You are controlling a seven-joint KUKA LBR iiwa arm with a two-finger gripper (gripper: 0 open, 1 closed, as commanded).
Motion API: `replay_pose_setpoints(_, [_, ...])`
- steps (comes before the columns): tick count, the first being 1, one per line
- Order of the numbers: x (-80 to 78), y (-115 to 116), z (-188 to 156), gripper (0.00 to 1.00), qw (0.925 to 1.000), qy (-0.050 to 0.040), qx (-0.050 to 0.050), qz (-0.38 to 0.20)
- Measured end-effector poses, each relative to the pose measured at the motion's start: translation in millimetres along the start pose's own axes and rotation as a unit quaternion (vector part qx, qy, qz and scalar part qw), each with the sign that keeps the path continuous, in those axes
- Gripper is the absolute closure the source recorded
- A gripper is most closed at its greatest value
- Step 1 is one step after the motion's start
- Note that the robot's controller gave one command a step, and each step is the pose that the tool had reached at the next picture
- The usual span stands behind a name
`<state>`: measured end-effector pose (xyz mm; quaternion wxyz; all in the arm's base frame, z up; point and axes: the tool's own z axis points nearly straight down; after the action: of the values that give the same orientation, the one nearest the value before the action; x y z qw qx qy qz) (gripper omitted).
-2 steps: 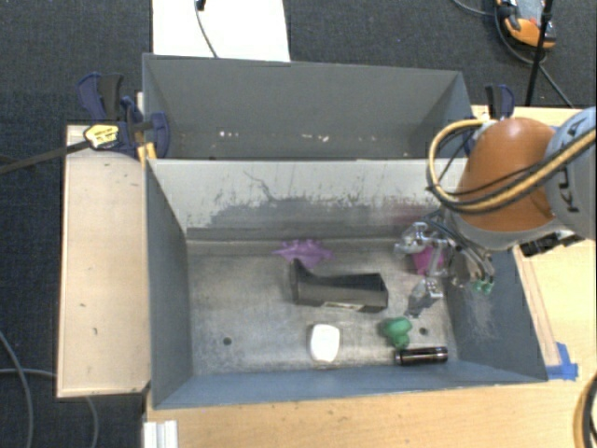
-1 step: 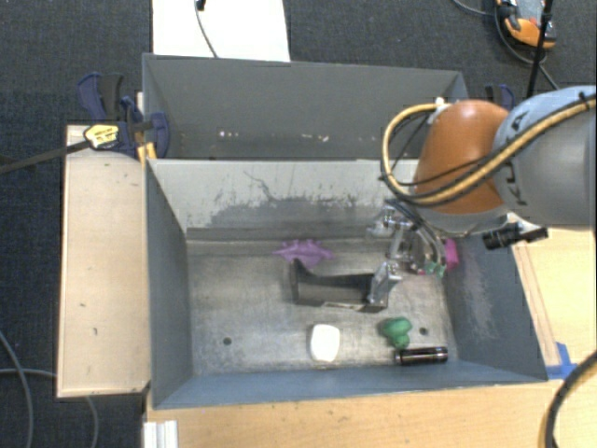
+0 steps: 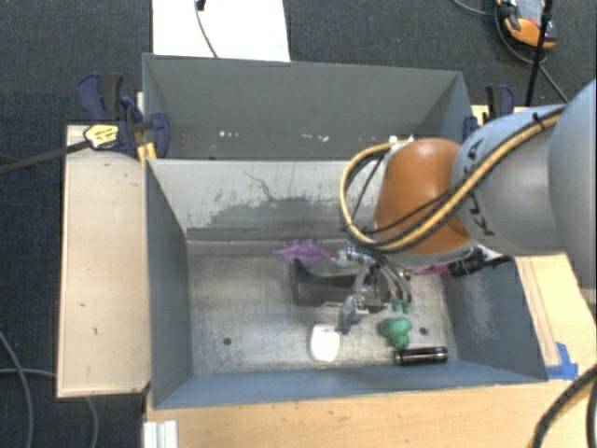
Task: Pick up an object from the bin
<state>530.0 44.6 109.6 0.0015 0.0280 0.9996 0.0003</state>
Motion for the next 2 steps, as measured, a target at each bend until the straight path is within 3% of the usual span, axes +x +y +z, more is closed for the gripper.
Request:
replay_pose_setpoints(1, [-26.5, 10.2, -2.4, 0.0, 0.9988, 0.0004, 0.0, 0.05])
replay_pose_setpoints(2, [-18.4, 13.7, 30.8, 0.0, 0.9949, -0.0012, 0.0, 0.101])
